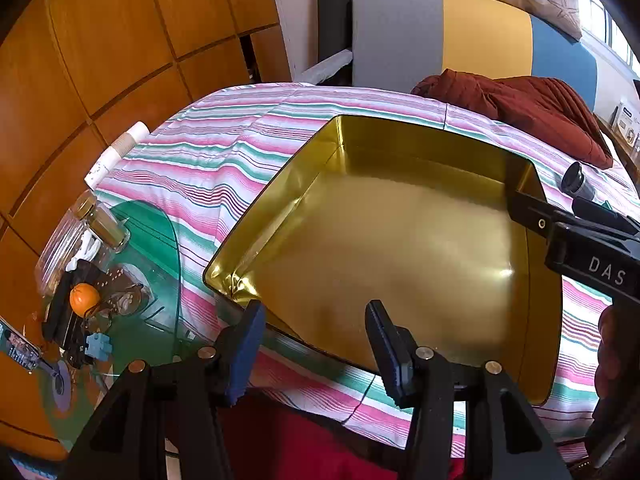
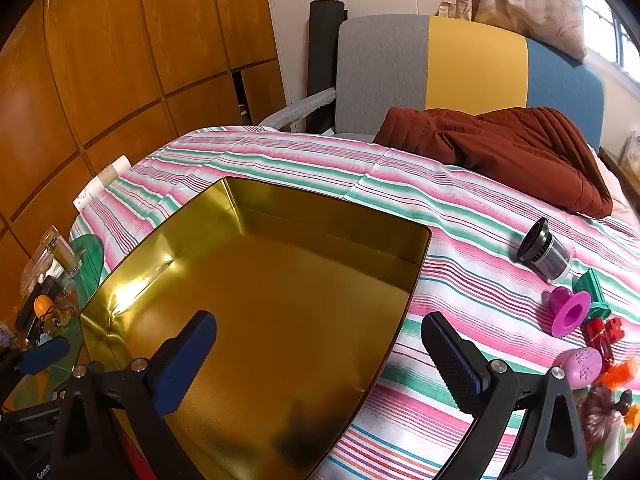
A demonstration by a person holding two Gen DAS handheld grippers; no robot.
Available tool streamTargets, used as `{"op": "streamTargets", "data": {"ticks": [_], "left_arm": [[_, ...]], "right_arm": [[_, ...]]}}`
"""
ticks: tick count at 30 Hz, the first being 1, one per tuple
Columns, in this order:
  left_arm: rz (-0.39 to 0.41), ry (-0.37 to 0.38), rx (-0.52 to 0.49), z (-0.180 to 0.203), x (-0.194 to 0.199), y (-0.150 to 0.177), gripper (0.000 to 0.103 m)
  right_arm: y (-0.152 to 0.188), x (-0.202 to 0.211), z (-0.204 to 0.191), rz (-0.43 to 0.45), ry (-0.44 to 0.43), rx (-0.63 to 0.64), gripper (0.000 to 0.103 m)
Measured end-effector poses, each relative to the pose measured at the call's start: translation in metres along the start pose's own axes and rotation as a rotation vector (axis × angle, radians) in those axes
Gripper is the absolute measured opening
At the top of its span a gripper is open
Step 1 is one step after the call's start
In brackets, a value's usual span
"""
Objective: Organize rigid objects
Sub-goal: 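Move both tools from the gold tray toward the scattered toys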
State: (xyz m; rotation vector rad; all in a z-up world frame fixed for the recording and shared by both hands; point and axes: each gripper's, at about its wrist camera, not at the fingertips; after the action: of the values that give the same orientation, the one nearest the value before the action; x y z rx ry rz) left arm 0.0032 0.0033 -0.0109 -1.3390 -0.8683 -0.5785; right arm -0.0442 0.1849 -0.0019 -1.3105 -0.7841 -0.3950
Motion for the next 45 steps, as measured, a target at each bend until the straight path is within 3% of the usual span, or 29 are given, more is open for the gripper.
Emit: {"op": "streamTargets", "data": {"ticks": [14, 18, 24, 29, 32, 39, 45], "left_arm": [[-0.034, 0.027, 0.008, 0.003, -0.002, 0.001, 0.053], [-0.059, 0.087, 0.022, 0.002, 0.0, 0.003, 0.053], [-0.09, 0.161, -0.005, 0.01, 0.0, 0.012, 0.053], [-0.073, 0.259, -0.068, 0.027, 0.009, 0.022, 0.053], [-0.079, 0.336, -0.126, 0.042, 0.016, 0.027, 0.053], [-0.159, 0.519, -0.236, 0.085, 0.027, 0.033, 0.053], [-0.118, 0.623, -0.363, 0.144, 0.045, 0.041, 0.053]], "right_arm": [[-0.001, 0.004, 0.012, 0.013, 0.03, -0.046, 0.103], [-0.003, 0.015, 0.021, 0.049, 0.107, -0.048, 0.103], [-0.01, 0.043, 0.048, 0.003, 0.153, -0.096, 0.103], [0.009, 0.077, 0.087, 0.029, 0.245, -0.127, 0.103], [0.031, 0.087, 0.125, 0.011, 0.344, -0.193, 0.103], [0.094, 0.104, 0.217, -0.001, 0.59, -0.496, 0.103], [0.124, 0.121, 0.256, -0.039, 0.637, -0.72, 0.103]]}}
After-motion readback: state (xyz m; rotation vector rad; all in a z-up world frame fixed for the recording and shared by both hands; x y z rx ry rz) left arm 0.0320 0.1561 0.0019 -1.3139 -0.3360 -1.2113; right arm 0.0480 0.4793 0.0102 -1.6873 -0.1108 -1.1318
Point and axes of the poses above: each gripper's, at about its wrist camera, not at the fingertips, and x roughly against the way its jaws point, z to its right, y to its underside, and after that the axes turned 13 degrees about x, right-handed
